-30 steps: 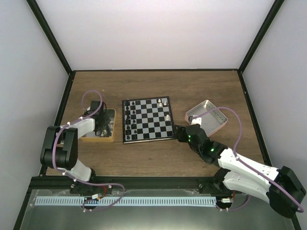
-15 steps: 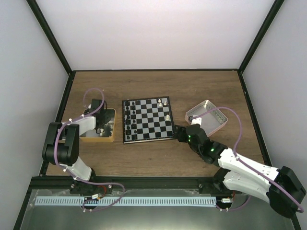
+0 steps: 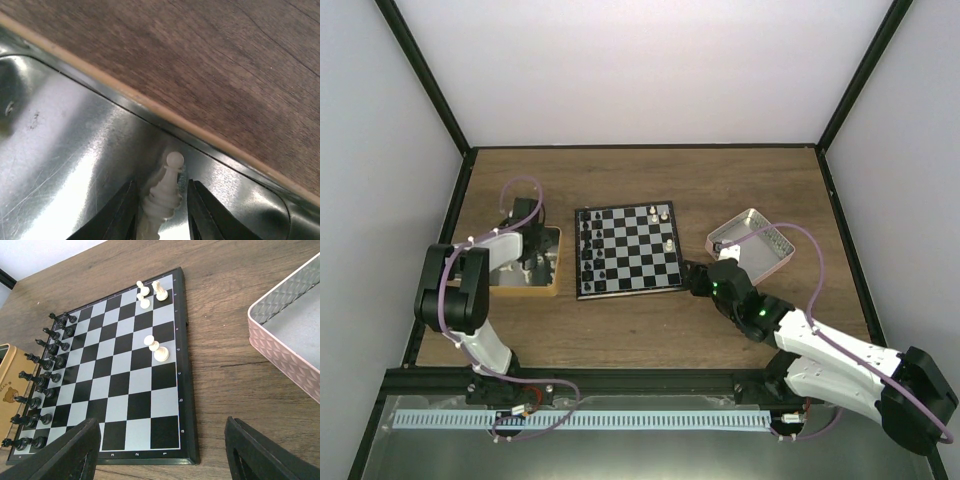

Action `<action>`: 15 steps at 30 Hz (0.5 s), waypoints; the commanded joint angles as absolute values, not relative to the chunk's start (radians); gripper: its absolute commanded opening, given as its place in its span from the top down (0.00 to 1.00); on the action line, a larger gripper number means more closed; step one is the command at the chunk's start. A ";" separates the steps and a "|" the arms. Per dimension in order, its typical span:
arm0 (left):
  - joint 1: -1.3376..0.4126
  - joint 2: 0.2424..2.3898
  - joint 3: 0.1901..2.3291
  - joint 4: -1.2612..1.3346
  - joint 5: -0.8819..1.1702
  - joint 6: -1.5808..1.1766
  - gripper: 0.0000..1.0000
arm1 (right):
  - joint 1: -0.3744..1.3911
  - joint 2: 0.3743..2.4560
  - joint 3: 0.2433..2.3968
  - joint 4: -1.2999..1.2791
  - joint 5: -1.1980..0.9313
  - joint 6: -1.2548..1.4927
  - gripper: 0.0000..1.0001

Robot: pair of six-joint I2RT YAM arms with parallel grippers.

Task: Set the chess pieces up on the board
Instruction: Pick up the chess piece from the storage box.

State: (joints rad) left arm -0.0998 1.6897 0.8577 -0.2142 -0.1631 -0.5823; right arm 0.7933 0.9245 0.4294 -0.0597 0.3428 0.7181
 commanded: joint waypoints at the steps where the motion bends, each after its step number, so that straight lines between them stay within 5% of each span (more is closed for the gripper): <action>1: -0.093 1.723 0.888 -0.262 -0.169 -0.550 0.72 | 0.786 0.922 0.454 -0.051 0.356 0.717 0.31; 6: -0.094 1.730 0.892 -0.267 -0.170 -0.549 0.87 | 0.787 0.920 0.454 -0.052 0.357 0.716 0.31; 15: -0.105 1.544 0.807 -0.276 -0.112 -0.570 0.89 | 0.787 0.915 0.464 -0.053 0.317 0.715 0.31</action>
